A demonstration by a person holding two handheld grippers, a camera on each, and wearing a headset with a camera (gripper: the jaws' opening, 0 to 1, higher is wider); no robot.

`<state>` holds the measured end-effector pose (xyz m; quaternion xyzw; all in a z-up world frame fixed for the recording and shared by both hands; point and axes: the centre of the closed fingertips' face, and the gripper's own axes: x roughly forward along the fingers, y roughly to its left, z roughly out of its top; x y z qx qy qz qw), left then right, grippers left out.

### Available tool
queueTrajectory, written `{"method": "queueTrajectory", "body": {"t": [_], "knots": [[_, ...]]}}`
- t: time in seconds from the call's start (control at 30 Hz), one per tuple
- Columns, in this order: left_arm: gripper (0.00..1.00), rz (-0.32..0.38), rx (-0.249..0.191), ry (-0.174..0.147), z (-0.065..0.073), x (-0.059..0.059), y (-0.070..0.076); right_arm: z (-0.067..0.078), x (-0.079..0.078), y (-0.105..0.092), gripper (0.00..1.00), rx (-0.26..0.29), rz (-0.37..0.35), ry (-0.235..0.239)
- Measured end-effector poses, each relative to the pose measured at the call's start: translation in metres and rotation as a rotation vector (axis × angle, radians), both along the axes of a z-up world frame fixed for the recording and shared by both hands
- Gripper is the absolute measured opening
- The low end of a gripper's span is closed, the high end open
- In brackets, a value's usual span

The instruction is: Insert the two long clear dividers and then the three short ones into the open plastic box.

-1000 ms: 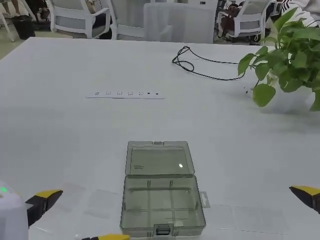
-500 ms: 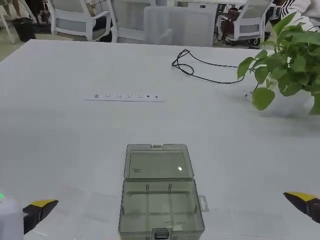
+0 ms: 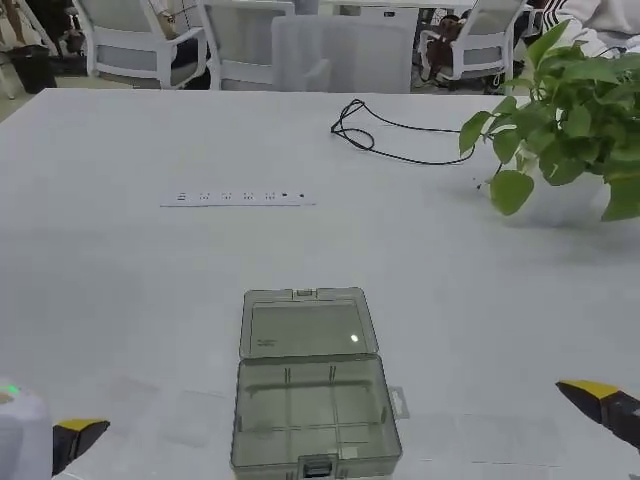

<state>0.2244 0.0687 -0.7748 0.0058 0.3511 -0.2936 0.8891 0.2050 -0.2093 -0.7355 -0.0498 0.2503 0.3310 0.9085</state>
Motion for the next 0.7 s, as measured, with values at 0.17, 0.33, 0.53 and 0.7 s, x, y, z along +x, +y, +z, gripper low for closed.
{"method": "queueTrajectory", "body": {"t": [0.17,0.33,0.53,0.7], "knots": [[0.8,-0.004,0.021,0.046,-0.008,0.001,0.0,-0.001,-0.003,-0.001,1.0,-0.021,0.005,-0.005],[0.74,-0.008,0.082,0.094,-0.025,0.004,0.005,-0.002,-0.004,-0.001,1.0,-0.023,0.01,0.002],[0.65,0.011,0.091,0.141,-0.038,0.011,0.006,-0.005,-0.004,-0.002,1.0,-0.03,0.017,0.009],[0.59,0.023,0.119,0.154,-0.044,0.016,0.006,-0.005,-0.004,-0.002,1.0,-0.029,0.016,0.012]]}}
